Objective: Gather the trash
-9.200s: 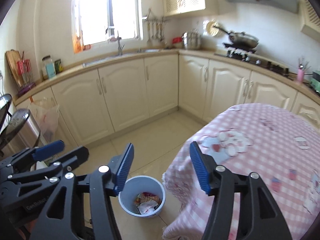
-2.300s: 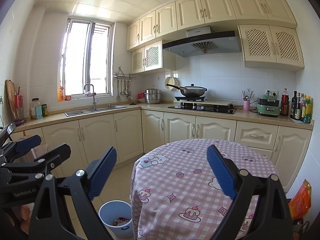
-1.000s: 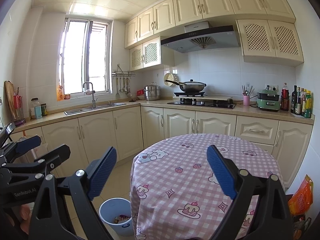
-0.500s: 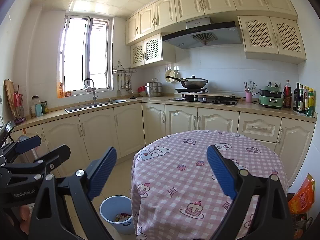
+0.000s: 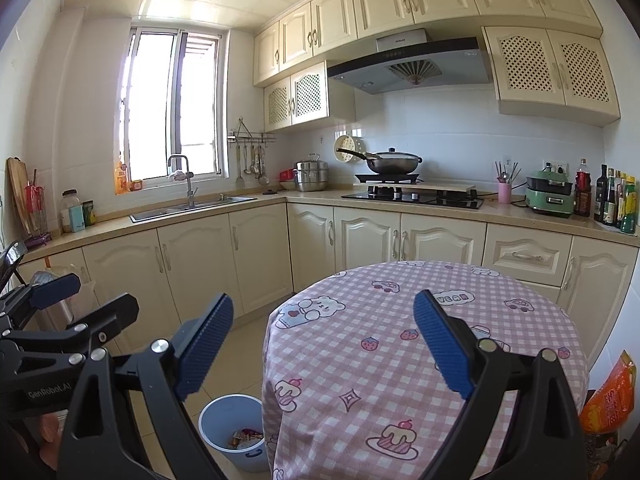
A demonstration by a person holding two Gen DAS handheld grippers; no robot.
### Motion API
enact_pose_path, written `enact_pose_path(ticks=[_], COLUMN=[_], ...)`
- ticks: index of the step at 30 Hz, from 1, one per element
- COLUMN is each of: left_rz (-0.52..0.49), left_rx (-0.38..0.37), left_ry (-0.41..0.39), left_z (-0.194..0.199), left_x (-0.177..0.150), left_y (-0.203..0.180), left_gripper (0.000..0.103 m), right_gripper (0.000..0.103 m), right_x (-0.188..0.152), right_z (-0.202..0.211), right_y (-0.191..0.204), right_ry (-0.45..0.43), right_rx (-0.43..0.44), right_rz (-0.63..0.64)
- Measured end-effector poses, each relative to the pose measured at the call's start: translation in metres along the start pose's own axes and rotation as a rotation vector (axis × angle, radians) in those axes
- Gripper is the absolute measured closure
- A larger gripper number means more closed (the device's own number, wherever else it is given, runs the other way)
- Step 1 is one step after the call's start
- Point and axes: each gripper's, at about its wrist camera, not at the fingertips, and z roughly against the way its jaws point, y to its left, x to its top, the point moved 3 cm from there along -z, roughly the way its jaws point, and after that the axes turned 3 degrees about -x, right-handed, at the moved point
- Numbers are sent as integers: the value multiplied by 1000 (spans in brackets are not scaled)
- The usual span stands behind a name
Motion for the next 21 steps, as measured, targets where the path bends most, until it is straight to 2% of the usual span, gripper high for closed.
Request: enact_pose_path(ticks=[15,19,21], left_rz=[11,26,25], left_rx=[25,39,58], left_ry=[60,97,130], left_z=[-45,-61,-72], left_x=[-2,-10,-17], left_y=[14,21,27], left_gripper=[7,7,8], right_gripper=[13,13,13], right_x=[-6,-12,-14], right_z=[-57,-83,-99], right_y=[-2,-18,-36], right_ry=[70,129,162], right_rx=[33,52,22], right_rz=[-18,-32,-22])
